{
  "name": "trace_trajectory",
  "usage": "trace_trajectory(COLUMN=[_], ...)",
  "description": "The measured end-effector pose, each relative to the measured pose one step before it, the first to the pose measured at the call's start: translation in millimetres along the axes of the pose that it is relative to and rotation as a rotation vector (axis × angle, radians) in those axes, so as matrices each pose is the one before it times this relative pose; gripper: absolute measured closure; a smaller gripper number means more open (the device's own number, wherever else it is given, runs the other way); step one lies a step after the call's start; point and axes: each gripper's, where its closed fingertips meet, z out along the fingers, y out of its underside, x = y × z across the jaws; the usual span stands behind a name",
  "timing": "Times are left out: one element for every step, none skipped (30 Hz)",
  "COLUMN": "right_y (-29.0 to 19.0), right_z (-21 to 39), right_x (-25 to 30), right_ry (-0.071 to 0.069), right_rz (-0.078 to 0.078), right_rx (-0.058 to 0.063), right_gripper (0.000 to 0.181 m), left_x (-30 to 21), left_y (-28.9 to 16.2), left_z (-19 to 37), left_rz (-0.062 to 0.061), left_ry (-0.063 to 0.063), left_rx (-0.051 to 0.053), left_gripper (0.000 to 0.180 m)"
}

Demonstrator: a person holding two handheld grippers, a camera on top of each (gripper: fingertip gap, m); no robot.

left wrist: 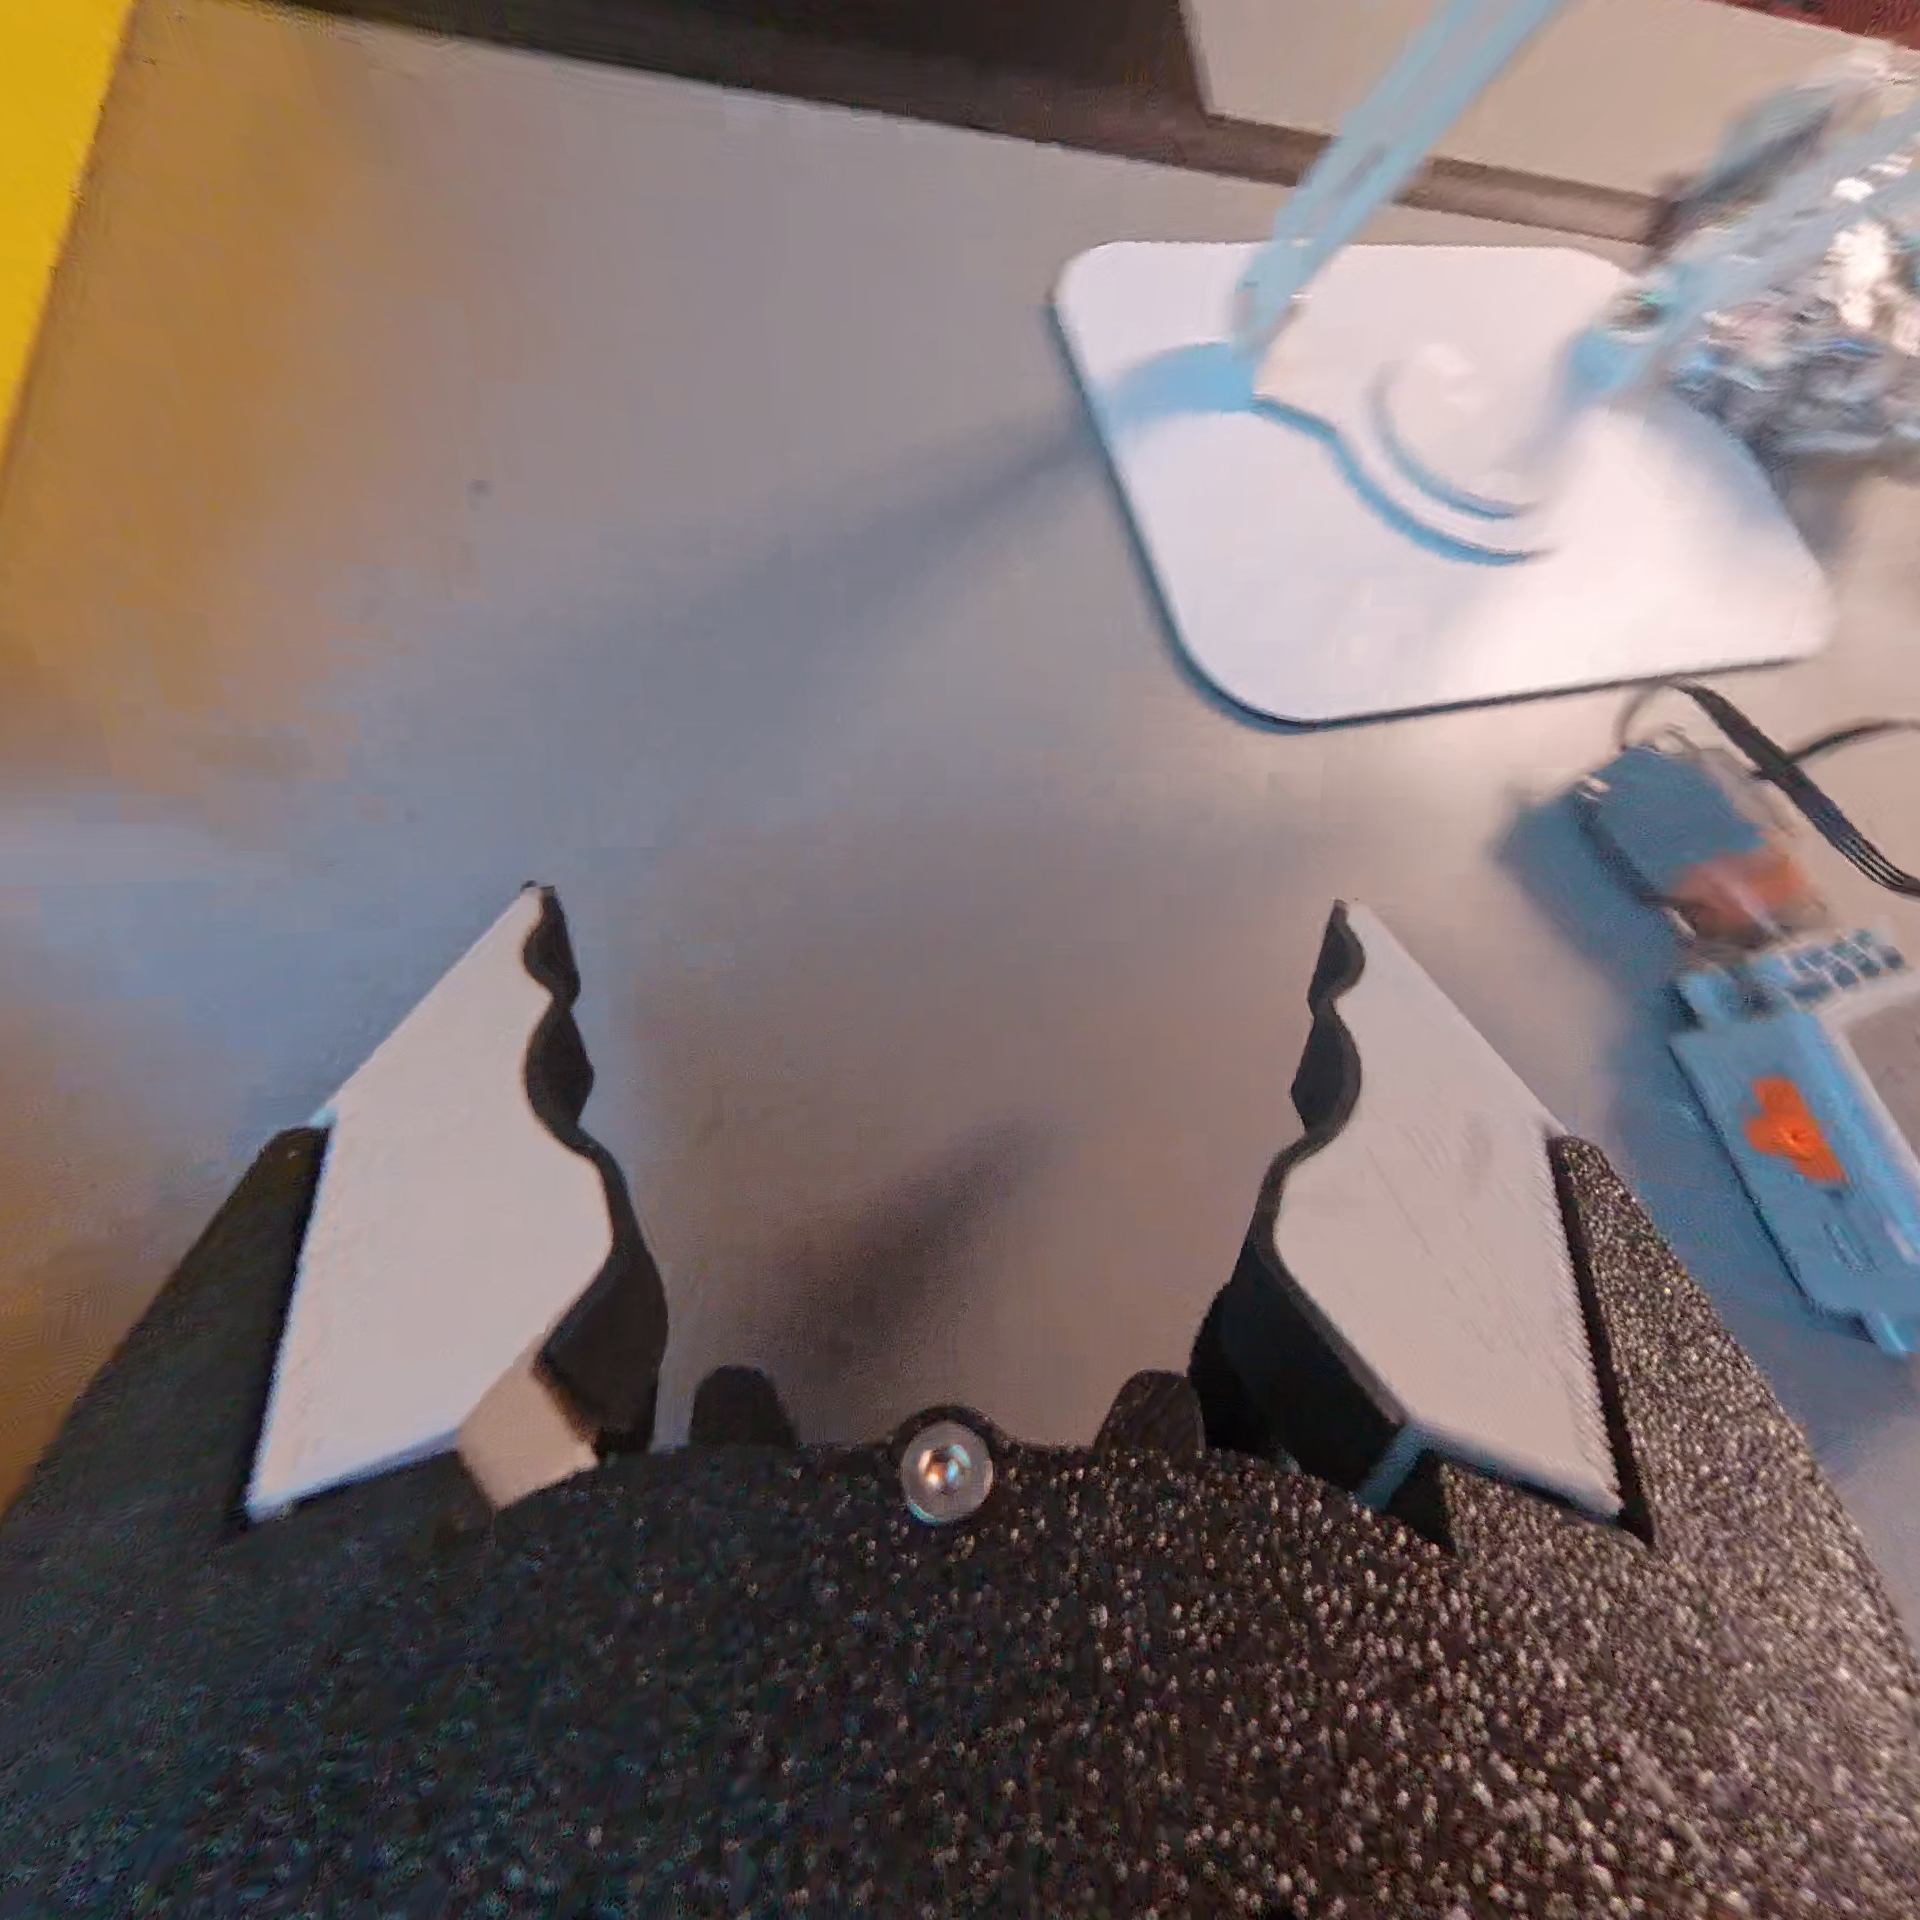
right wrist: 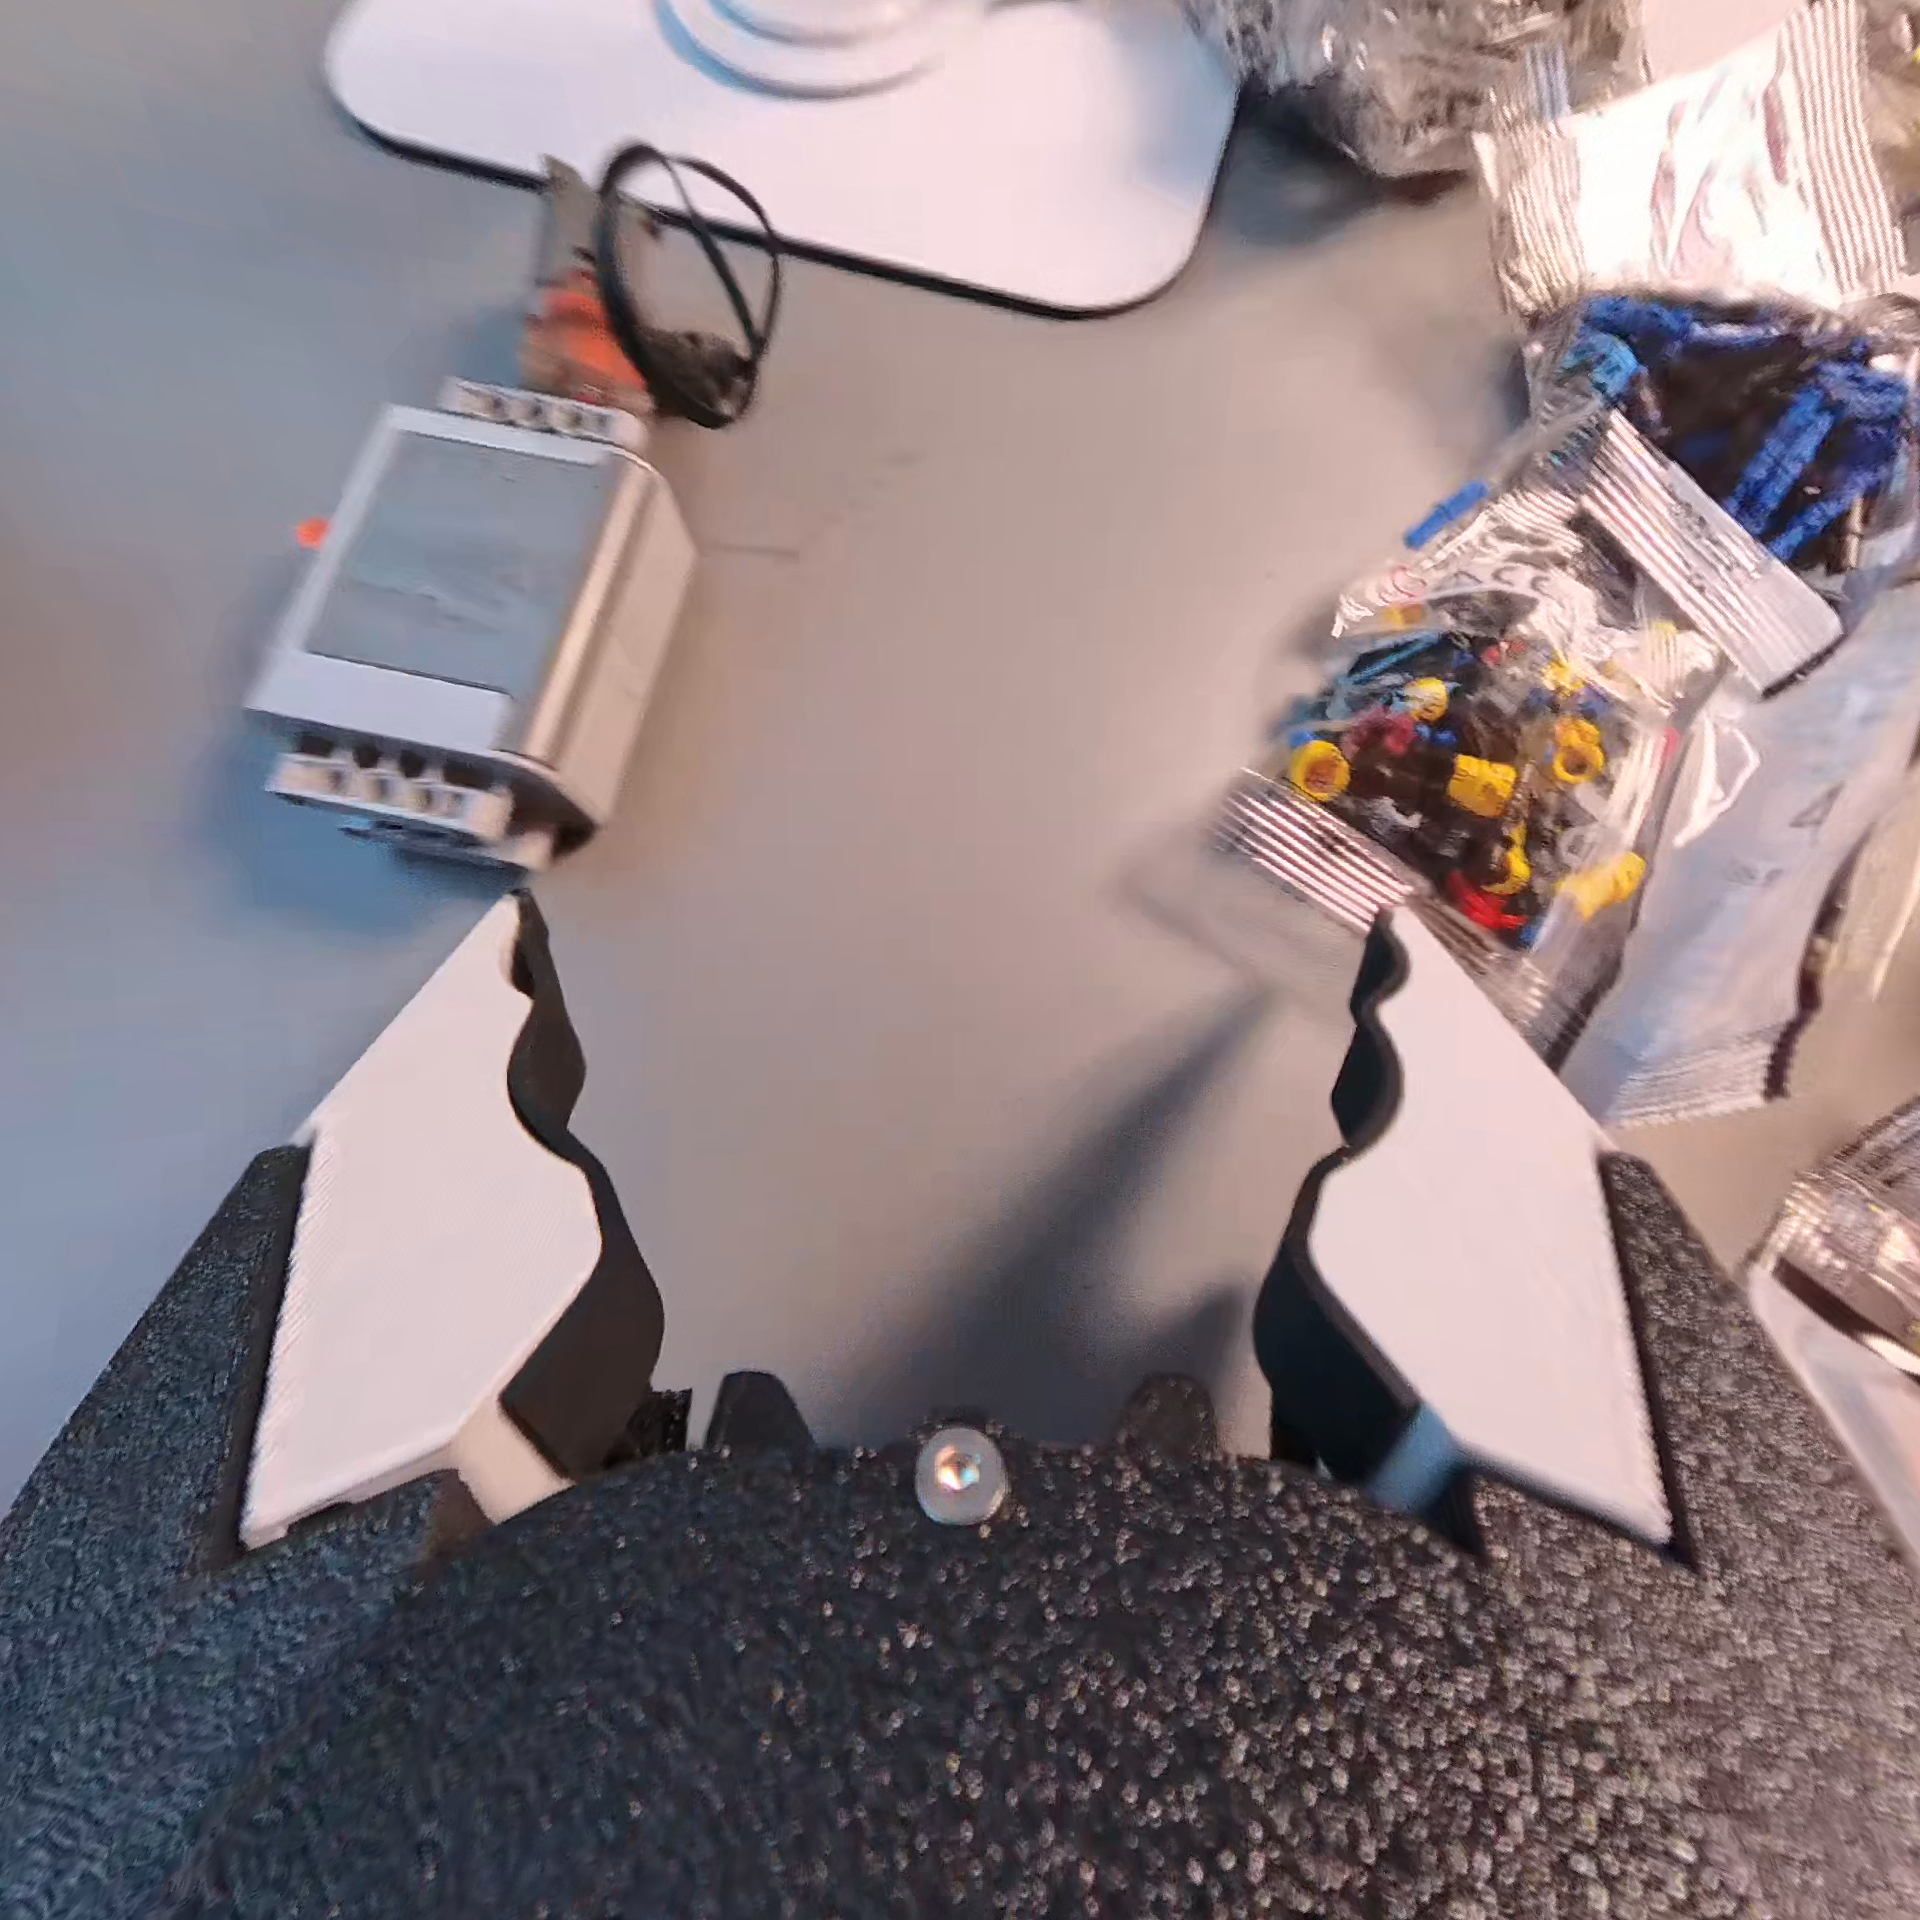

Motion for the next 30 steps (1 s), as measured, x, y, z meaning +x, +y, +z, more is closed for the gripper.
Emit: trace_trajectory(right_y=[3.96, 3.85, -0.75, -2.94, -2.83, -1.01, -0.49, 0.29, 0.38, 0.94, 0.61, 0.20, 0.58, -0.10, -0.48, -0.83, -0.61, -0.17, 0.72, 0.26, -2.14, -0.88, 0.75, 3.01, 3.09, 1.76, 0.06, 0.12, -0.18, 0.81], right_z=[6.92, 7.16, 5.71, 3.80, 2.92, 2.19, 0.56, -0.46, -0.71, -0.92, -1.16, -1.29, -1.69, -2.02, -1.68, -1.85, -1.18, -0.68, 0.62, 1.22, -0.31, -0.62, -0.10, 0.66, 0.26, 0.78, 0.58, 0.44, -0.67, -0.83], right_x=[7.65, 2.59, 0.08, 2.94, 2.31, 0.92, 0.16, -0.25, -0.17, 0.08, 0.15, -0.18, -0.51, -0.10, -0.46, 2.05, 1.34, -0.38, 0.28, 1.73, 5.97, 3.08, 2.08, -6.55, -15.00, -1.70, 5.48, 0.99, 2.04, -0.49], right_ry=[0.0309, 0.0059, -0.0127, 0.0013, 0.0012, -0.0049, -0.0049, -0.0002, 0.0022, 0.0018, 0.0055, 0.0028, -0.0004, 0.0043, 0.0040, 0.0159, 0.0116, -0.0020, -0.0058, -0.0048, 0.0190, 0.0082, 0.0144, -0.0338, -0.0840, 0.0052, 0.0403, -0.0010, 0.0092, 0.0015], right_rz=[-0.0069, 0.0004, 0.0153, 0.0130, -0.0020, -0.0010, -0.0006, -0.0053, -0.0052, 0.0012, 0.0020, -0.0012, 0.0018, -0.0024, -0.0047, 0.0038, 0.0004, 0.0010, 0.0154, 0.0296, 0.0356, 0.0156, -0.0069, -0.0314, -0.0366, -0.0214, -0.0006, 0.0125, 0.0076, -0.0039], right_rx=[-0.0227, -0.0322, -0.0097, 0.0003, 0.0005, -0.0042, 0.0008, 0.0030, 0.0056, 0.0054, 0.0048, 0.0039, 0.0045, 0.0061, 0.0080, 0.0101, 0.0068, -0.0001, -0.0084, -0.0051, 0.0114, 0.0058, -0.0038, -0.0161, -0.0176, -0.0143, -0.0057, -0.0056, -0.0037, -0.0087], right_gripper=[0.033, 0.032, 0.030, 0.029, 0.028, 0.025, 0.025, 0.025, 0.025, 0.026, 0.028, 0.030, 0.035, 0.041, 0.047, 0.056, 0.064, 0.070, 0.070, 0.072, 0.082, 0.086, 0.085, 0.059, 0.031, 0.029, 0.037, 0.039, 0.043, 0.042], left_x=[-7.49, -2.68, -2.97, -4.53, -4.57, -1.17, 4.27, 0.13, -0.07, -0.08, -0.14, 0.06, 0.48, 0.55, 0.28, -0.07, 0.04, -0.09, -0.19, -0.23, -0.28, -0.46, -2.68, -4.87, -1.84, -0.21, -2.45, -3.85, -1.67, 1.48], left_y=[1.91, 1.94, 1.80, -0.44, -1.11, -0.17, -3.41, 0.51, -0.10, 0.56, 1.04, 1.68, 1.63, 0.75, 0.38, 0.17, 0.15, 0.05, 0.02, -0.05, 0.08, 0.11, 0.47, 0.42, 0.16, -0.02, -0.16, -0.14, -0.04, 0.13], left_z=[4.88, 6.43, 7.59, 8.72, 8.38, 5.82, 0.73, 1.07, -0.37, -0.58, -1.08, -2.09, -2.29, -1.55, -0.58, -0.34, -0.17, -0.02, -0.04, -0.11, -0.12, -0.26, -0.30, -0.69, -0.88, -0.63, -0.26, 0.10, 0.81, 1.00], left_rz=[-0.0409, -0.0122, 0.0098, 0.0248, 0.0416, 0.0450, -0.0039, 0.0086, -0.0072, -0.0012, -0.0042, -0.0060, -0.0065, -0.0012, -0.0003, -0.0031, -0.0018, 0.0017, 0.0006, 0.0006, -0.0002, -0.0010, -0.0050, -0.0056, 0.0009, 0.0016, -0.0092, -0.0225, -0.0230, -0.0110], left_ry=[-0.0133, -0.0053, -0.0248, -0.0459, -0.0559, -0.0333, 0.0252, -0.0099, -0.0009, -0.0026, -0.0038, -0.0076, -0.0083, -0.0055, -0.0018, 0.0024, 0.0025, -0.0013, -0.0024, -0.0027, -0.0021, -0.0045, -0.0195, -0.0338, -0.0143, -0.0014, -0.0089, -0.0094, 0.0086, 0.0241], left_rx=[-0.0171, -0.0240, -0.0280, -0.0093, 0.0044, -0.0021, 0.0110, -0.0074, 0.0025, 0.0003, 0.0005, 0.0017, 0.0033, 0.0032, 0.0007, 0.0001, 0.0001, -0.0004, 0.0003, 0.0003, 0.0005, 0.0001, -0.0008, 0.0009, 0.0036, 0.0028, 0.0012, -0.0004, -0.0028, -0.0064], left_gripper=[0.040, 0.033, 0.030, 0.030, 0.033, 0.032, 0.037, 0.036, 0.037, 0.037, 0.037, 0.038, 0.040, 0.043, 0.044, 0.044, 0.044, 0.044, 0.044, 0.044, 0.044, 0.044, 0.040, 0.030, 0.028, 0.028, 0.029, 0.034, 0.042, 0.045])
